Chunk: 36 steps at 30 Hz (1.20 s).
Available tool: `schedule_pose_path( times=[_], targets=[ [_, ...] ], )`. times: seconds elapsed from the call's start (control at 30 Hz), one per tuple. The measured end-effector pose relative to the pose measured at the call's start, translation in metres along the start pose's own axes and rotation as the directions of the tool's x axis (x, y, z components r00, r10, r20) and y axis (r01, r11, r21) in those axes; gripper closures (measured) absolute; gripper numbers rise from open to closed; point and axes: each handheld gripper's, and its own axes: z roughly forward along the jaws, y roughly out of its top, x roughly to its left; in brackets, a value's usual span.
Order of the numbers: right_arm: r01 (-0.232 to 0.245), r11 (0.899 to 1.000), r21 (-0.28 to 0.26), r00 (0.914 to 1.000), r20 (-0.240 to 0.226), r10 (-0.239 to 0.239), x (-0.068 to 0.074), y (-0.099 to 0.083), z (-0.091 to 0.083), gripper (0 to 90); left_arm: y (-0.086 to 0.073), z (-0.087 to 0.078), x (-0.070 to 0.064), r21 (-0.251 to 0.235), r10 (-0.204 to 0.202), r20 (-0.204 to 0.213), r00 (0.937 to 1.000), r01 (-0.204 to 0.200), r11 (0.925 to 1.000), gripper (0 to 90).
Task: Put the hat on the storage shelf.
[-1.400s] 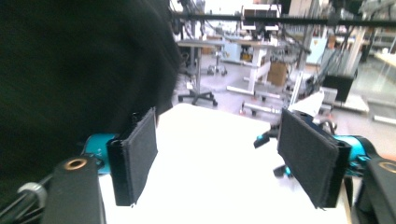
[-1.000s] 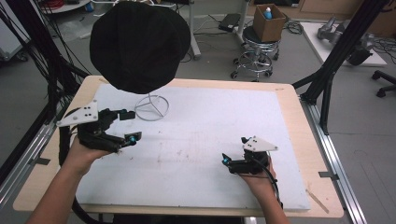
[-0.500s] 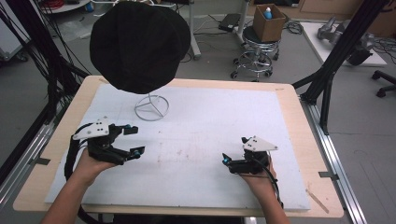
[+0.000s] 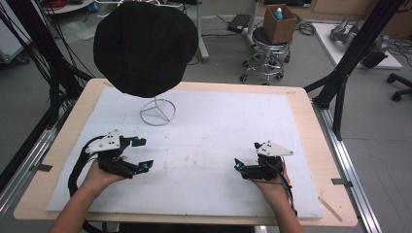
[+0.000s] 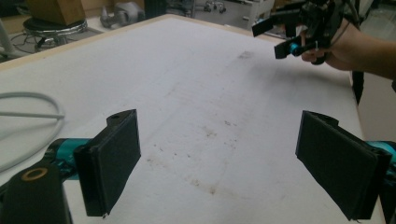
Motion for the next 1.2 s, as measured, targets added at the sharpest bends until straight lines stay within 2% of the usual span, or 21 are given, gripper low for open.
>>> schedule_pose_path(
  times=[0.2,0.43,0.7,0.83,1.2],
  targets=[
    [-0.014,1.0,0.004,0.9999,0.01,0.014,-0.0032,-0.0004,0.0008,5.7,-0.0013,0.0009,0.0002,0.0,-0.019,0.006,0.9998,0.019,0.9998,14.2],
    [0.0,1.0,0.004,0.9998,0.019,0.0,-0.0006,0.0001,-0.0019,5.7,-0.0036,-0.0003,0.0007,-0.022,-0.037,-0.001,0.9993,0.037,0.9991,14.3],
    [0.005,1.0,0.009,0.9998,0.021,-0.005,0.0003,0.0,-0.0017,5.7,-0.003,-0.0015,0.0003,-0.02,-0.032,-0.006,0.9995,0.032,0.9993,14.3],
    [0.005,1.0,0.014,0.9998,0.02,-0.005,0.0016,-0.0001,-0.0009,5.7,-0.0034,-0.0019,0.0015,-0.023,-0.043,-0.007,0.9991,0.043,0.9988,14.3],
    [0.023,0.999,0.023,0.9996,0.018,-0.024,0.0031,-0.0003,0.0004,5.7,-0.0036,-0.0015,0.0018,-0.03,-0.052,0.01,0.9986,0.052,0.9982,14.3]
  ],
)
